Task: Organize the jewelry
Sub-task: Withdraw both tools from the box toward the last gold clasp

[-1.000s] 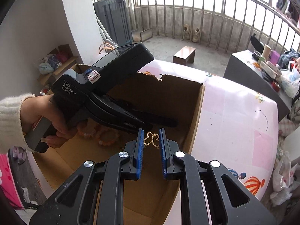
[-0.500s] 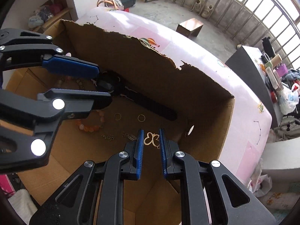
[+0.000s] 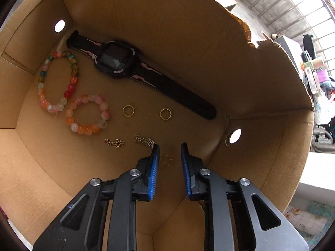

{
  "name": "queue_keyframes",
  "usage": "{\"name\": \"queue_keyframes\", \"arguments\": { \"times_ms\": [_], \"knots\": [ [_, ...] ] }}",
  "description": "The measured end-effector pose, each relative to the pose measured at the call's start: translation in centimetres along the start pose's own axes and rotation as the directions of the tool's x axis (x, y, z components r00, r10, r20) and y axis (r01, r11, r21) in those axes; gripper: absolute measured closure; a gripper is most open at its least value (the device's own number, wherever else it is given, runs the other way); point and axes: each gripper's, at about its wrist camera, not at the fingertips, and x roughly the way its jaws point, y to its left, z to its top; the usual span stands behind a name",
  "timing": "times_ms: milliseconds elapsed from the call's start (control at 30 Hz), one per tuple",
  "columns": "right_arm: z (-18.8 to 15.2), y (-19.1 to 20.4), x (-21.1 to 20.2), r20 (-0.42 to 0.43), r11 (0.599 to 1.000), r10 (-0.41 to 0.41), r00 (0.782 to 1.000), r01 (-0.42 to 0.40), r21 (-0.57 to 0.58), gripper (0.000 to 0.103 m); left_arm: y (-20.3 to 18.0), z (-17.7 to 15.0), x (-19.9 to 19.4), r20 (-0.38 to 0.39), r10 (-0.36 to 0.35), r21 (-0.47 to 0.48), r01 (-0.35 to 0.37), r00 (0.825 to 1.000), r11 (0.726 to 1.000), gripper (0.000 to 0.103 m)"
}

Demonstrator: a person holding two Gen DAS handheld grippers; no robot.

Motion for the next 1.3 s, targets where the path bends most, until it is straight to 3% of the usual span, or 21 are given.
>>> {"name": "queue_keyframes", "arguments": {
  "times_ms": [133,200,267,300,333,367,433,500,567,600,633,767,833,967,1133,1200,1300],
  "knots": [
    [-0.1,-0.2,-1.1,0.037,1.000,-0.007,0.999,0.007,0.003,0.072,0.1,-0.7,-0.7,0.005,-0.035,-0.019,0.035,0.999,0.999,0.070],
    [-1.3,0.2,-3.9,0.105,0.999,0.020,0.994,-0.023,0.032,0.072,-0.6,-1.6,-2.2,0.038,-0.061,-0.014,0.061,0.997,0.998,0.070],
    [-3.1,-0.9,-7.5,0.232,0.995,0.038,0.972,-0.058,0.081,0.072,-2.3,-3.4,-4.5,0.094,-0.100,0.057,0.095,0.991,0.994,0.070],
    [-4.7,-1.5,-9.7,0.326,0.990,0.049,0.944,-0.088,0.108,0.072,-3.3,-4.5,-5.7,0.122,-0.120,0.107,0.107,0.985,0.988,0.070],
    [-6.7,-2.1,-11.9,0.426,0.983,0.057,0.903,-0.125,0.132,0.071,-4.5,-6.0,-6.7,0.147,-0.140,0.163,0.115,0.979,0.980,0.070],
    [-9.1,-2.7,-14.0,0.531,0.975,0.042,0.846,-0.151,0.163,0.071,-5.7,-7.4,-7.3,0.173,-0.147,0.205,0.110,0.974,0.972,0.070],
    [-14.3,-3.1,-17.1,0.710,0.959,-0.039,0.703,-0.173,0.224,0.065,-7.6,-10.2,-7.6,0.240,-0.091,0.260,0.026,0.967,0.965,0.069],
    [-19.8,-1.9,-18.7,0.814,0.943,-0.132,0.566,-0.182,0.279,0.061,-9.0,-12.9,-6.5,0.309,-0.019,0.262,-0.066,0.951,0.963,0.069],
    [-23.3,-0.8,-18.7,0.854,0.924,-0.211,0.476,-0.187,0.332,0.061,-9.5,-14.7,-4.5,0.322,-0.006,0.212,-0.066,0.947,0.975,0.069],
    [-25.0,0.0,-18.3,0.862,0.915,-0.246,0.443,-0.187,0.357,0.061,-9.5,-15.2,-3.4,0.326,0.004,0.181,-0.067,0.945,0.981,0.069],
    [-26.1,0.8,-17.9,0.862,0.907,-0.273,0.427,-0.186,0.379,0.061,-9.5,-15.6,-2.2,0.325,0.029,0.152,-0.082,0.945,0.985,0.069],
    [-29.0,2.2,-15.4,0.847,0.865,-0.298,0.440,-0.251,0.435,0.061,-9.9,-16.3,1.1,0.310,0.100,0.126,-0.145,0.946,0.981,0.069],
    [-30.5,2.3,-14.3,0.846,0.850,-0.287,0.449,-0.288,0.441,0.061,-10.4,-16.6,2.2,0.321,0.148,0.134,-0.199,0.936,0.971,0.069],
    [-30.3,3.3,-12.0,0.829,0.830,-0.295,0.476,-0.303,0.469,0.061,-10.3,-17.1,4.3,0.290,0.192,0.096,-0.228,0.938,0.969,0.068],
    [-29.2,4.8,-8.2,0.784,0.830,-0.269,0.560,-0.278,0.484,0.059,-8.3,-18.0,7.1,0.203,0.231,0.033,-0.242,0.952,0.970,0.063],
    [-28.7,5.2,-6.9,0.753,0.840,-0.256,0.606,-0.247,0.484,0.058,-7.9,-18.1,7.8,0.176,0.232,0.027,-0.240,0.957,0.970,0.063],
    [-28.2,5.5,-5.9,0.727,0.854,-0.234,0.646,-0.220,0.471,0.056,-8.0,-17.9,8.0,0.175,0.241,0.039,-0.251,0.955,0.967,0.060]
  ]
}}
